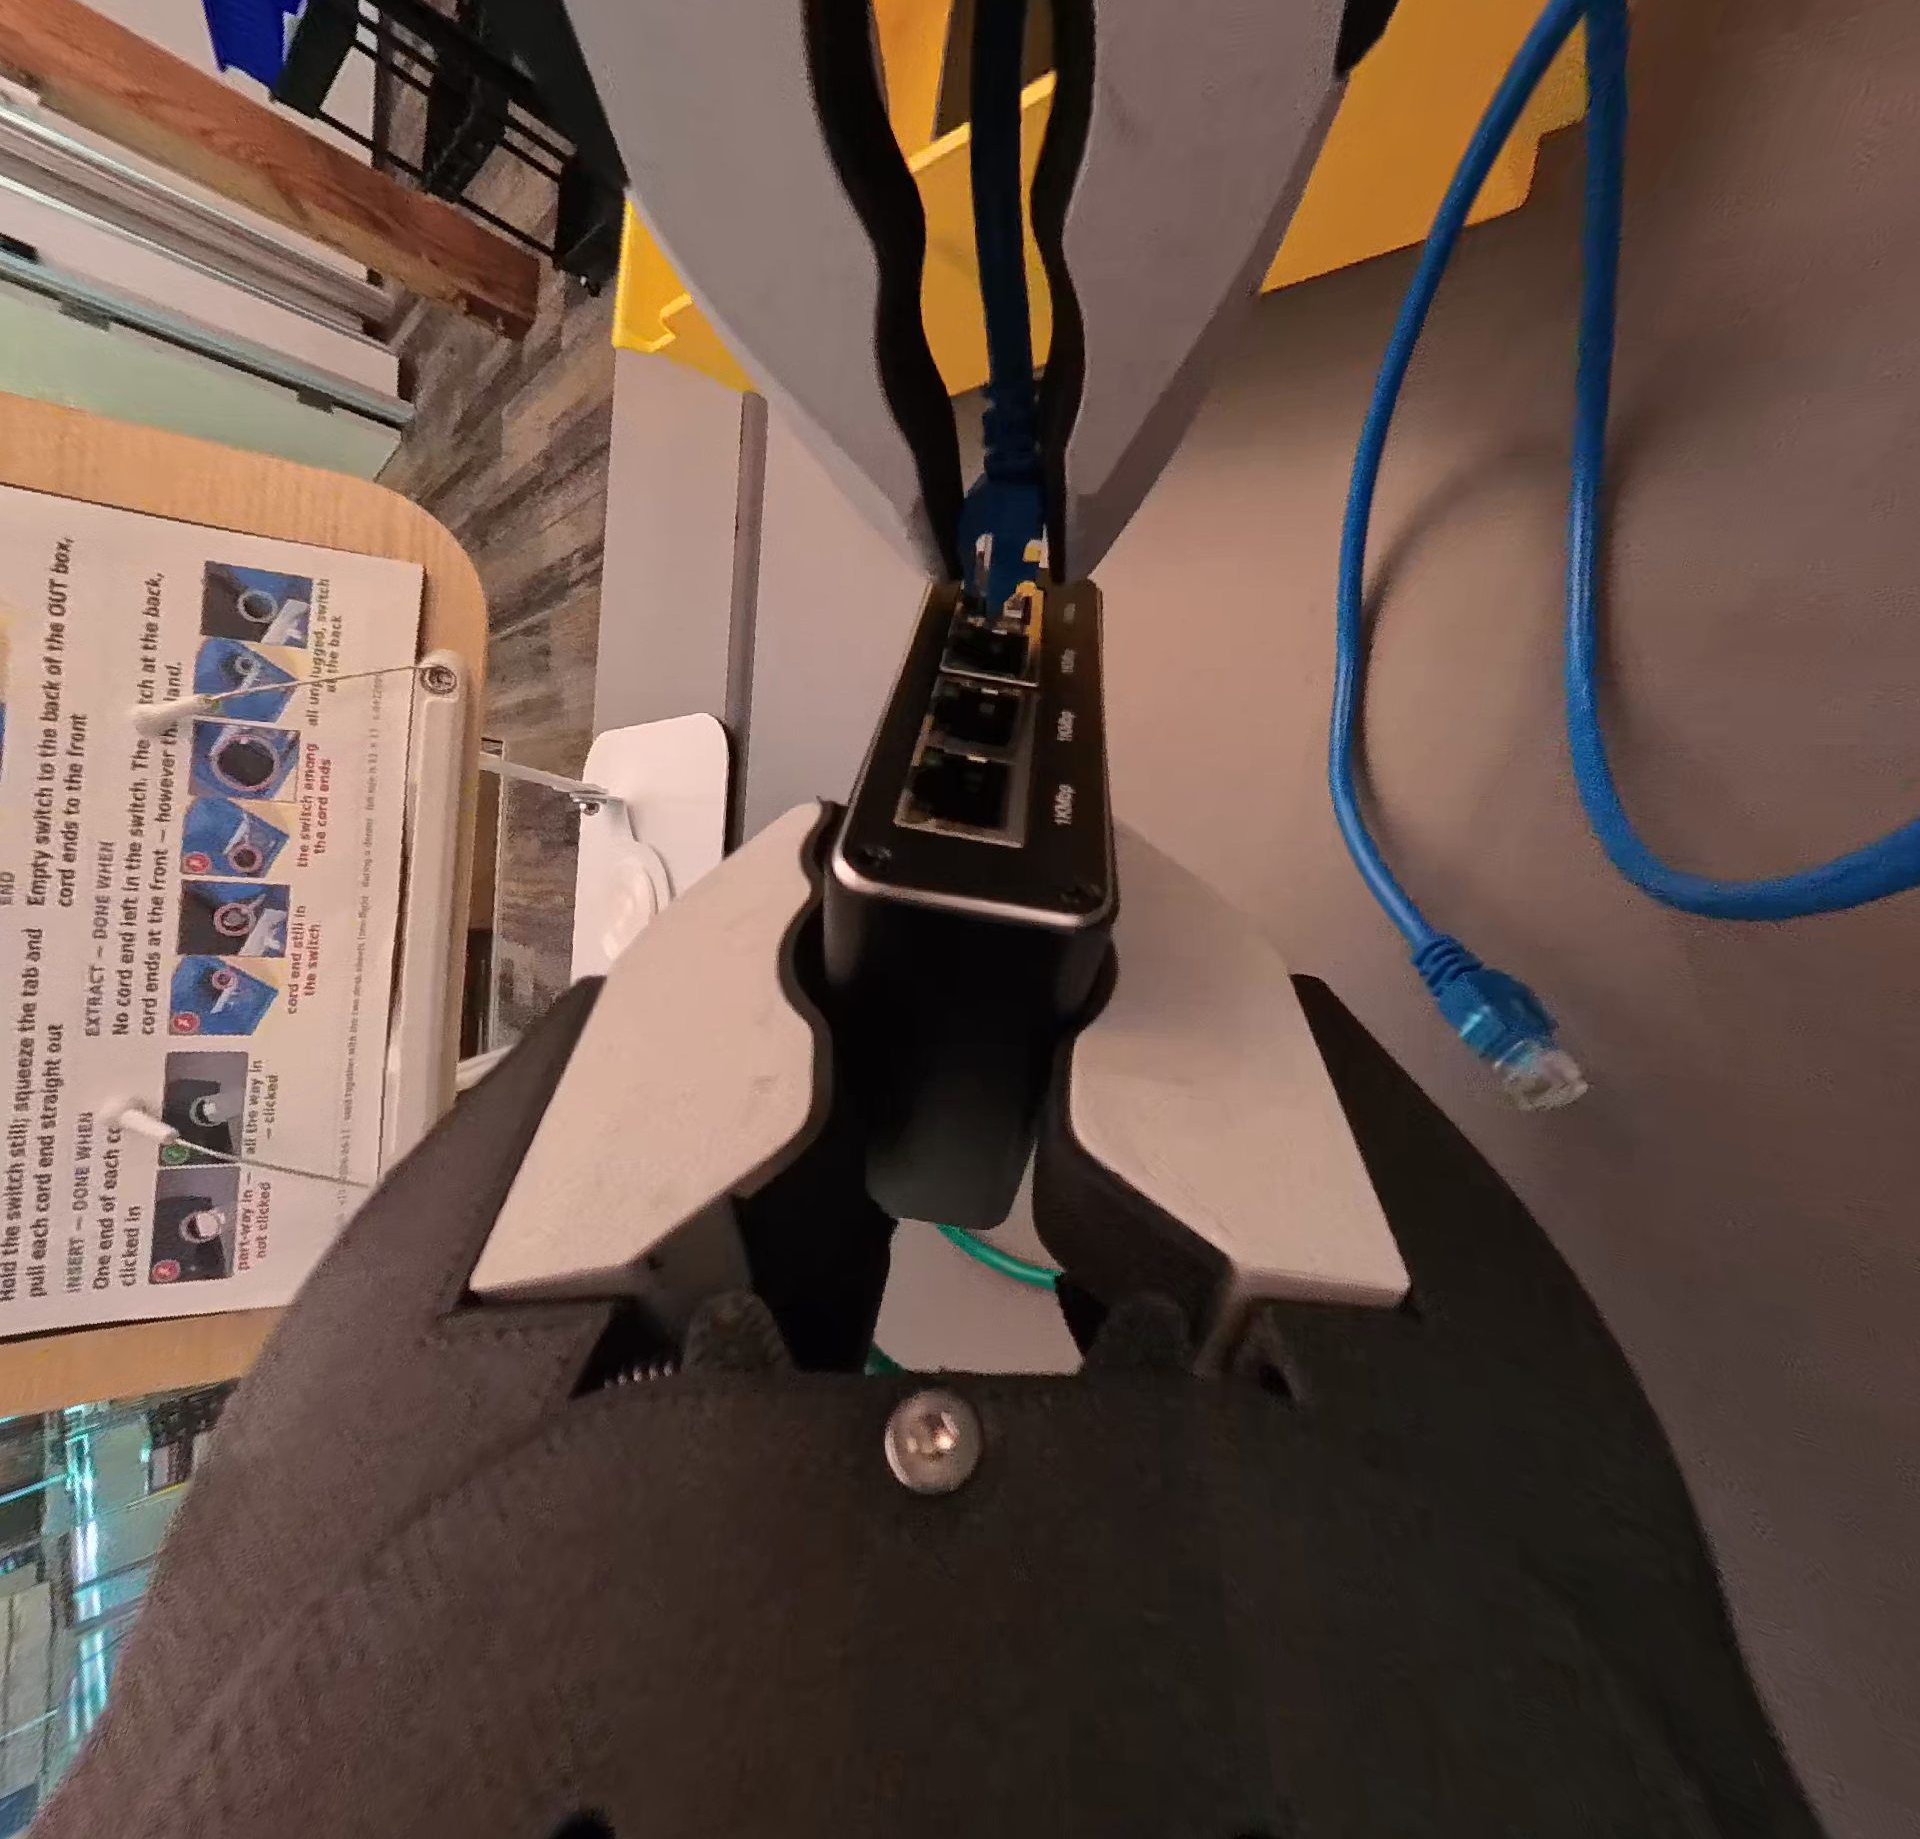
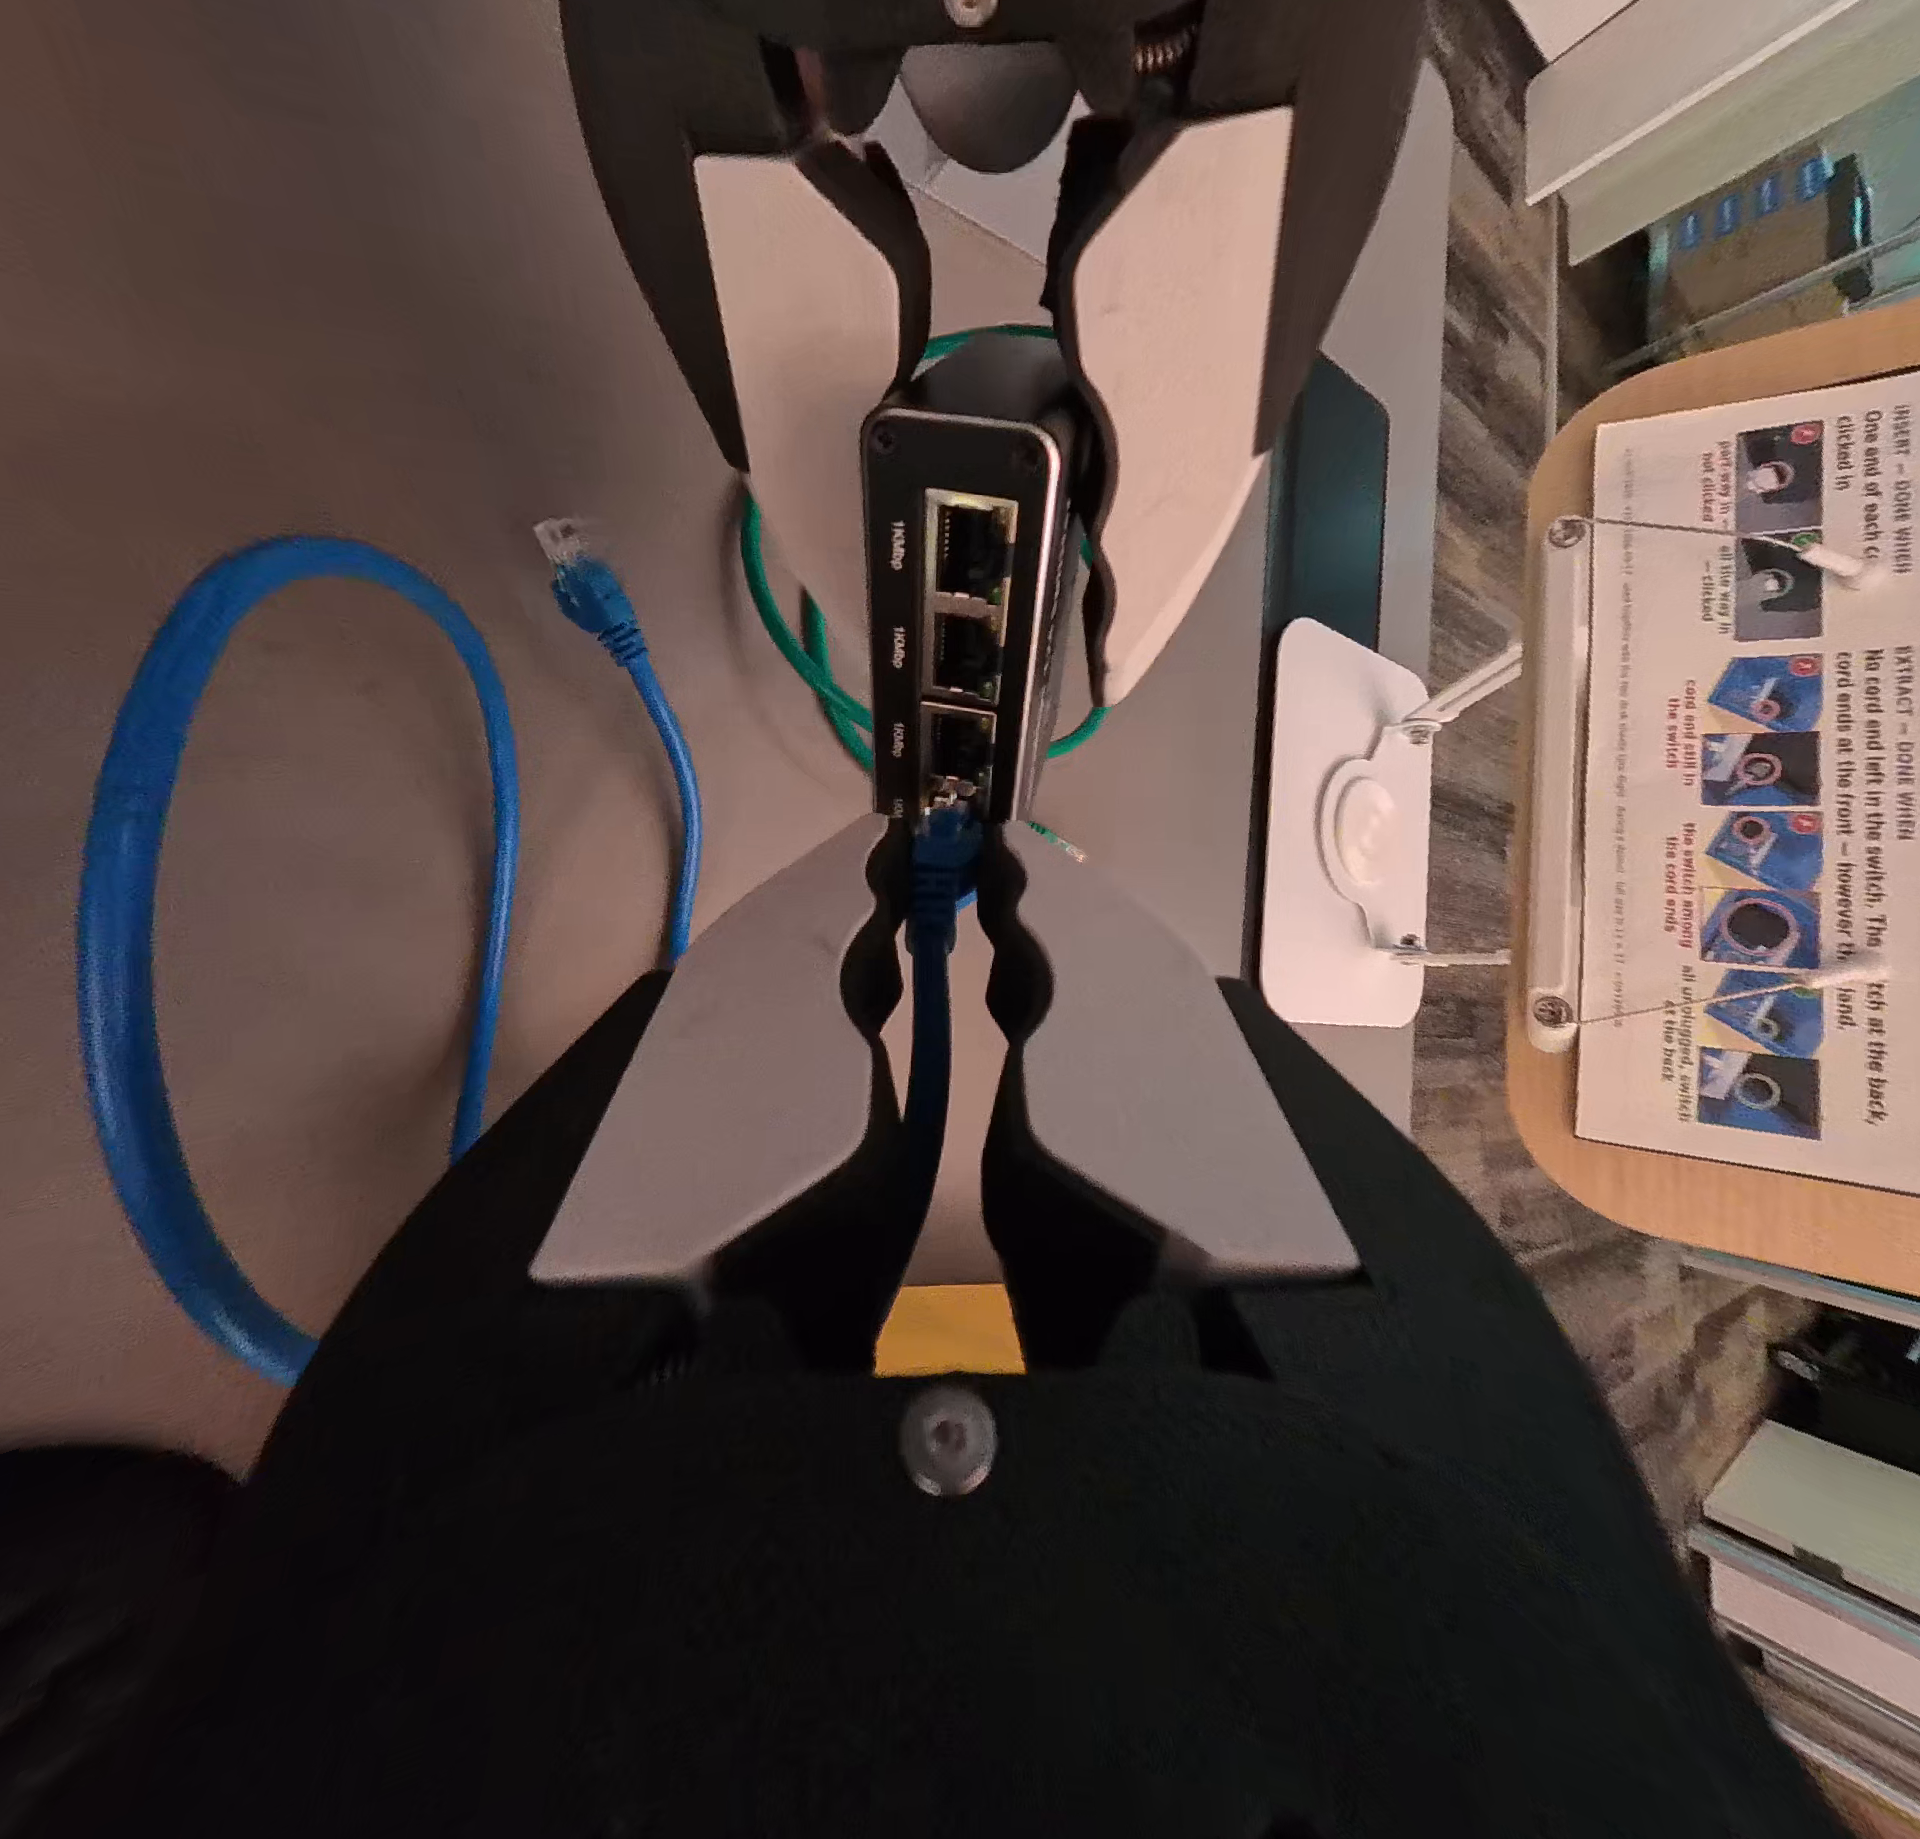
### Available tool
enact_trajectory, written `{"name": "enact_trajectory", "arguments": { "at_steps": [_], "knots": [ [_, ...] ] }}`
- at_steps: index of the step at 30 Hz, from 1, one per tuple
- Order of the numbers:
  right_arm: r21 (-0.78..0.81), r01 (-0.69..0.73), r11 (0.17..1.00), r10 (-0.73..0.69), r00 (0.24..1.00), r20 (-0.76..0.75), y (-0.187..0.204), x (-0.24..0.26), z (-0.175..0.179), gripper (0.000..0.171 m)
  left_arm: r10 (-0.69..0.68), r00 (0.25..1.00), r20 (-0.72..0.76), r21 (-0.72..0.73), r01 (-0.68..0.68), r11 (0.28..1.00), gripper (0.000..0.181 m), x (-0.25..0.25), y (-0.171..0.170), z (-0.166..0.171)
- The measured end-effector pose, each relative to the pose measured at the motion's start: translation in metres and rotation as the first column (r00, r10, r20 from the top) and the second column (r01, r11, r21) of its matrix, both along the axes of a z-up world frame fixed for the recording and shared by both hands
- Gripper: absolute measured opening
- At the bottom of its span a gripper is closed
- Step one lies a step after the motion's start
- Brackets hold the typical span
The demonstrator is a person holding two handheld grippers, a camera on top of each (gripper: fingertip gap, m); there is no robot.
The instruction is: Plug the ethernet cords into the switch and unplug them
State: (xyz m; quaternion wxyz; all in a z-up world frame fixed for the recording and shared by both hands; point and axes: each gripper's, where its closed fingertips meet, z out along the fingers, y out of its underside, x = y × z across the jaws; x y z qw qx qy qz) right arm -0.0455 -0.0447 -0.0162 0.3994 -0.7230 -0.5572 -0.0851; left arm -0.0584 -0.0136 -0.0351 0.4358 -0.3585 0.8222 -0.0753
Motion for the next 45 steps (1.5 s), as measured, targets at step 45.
{"name": "enact_trajectory", "arguments": {
  "at_steps": [45],
  "knots": [
    [0.218,0.098,0.971,-0.082,0.993,-0.079,-0.007,0.02,0.061,0.013,0.188,0.897,0.4,-0.137,-0.145,0.98,0.039,-0.035,0.029,0.114]
  ]
}}
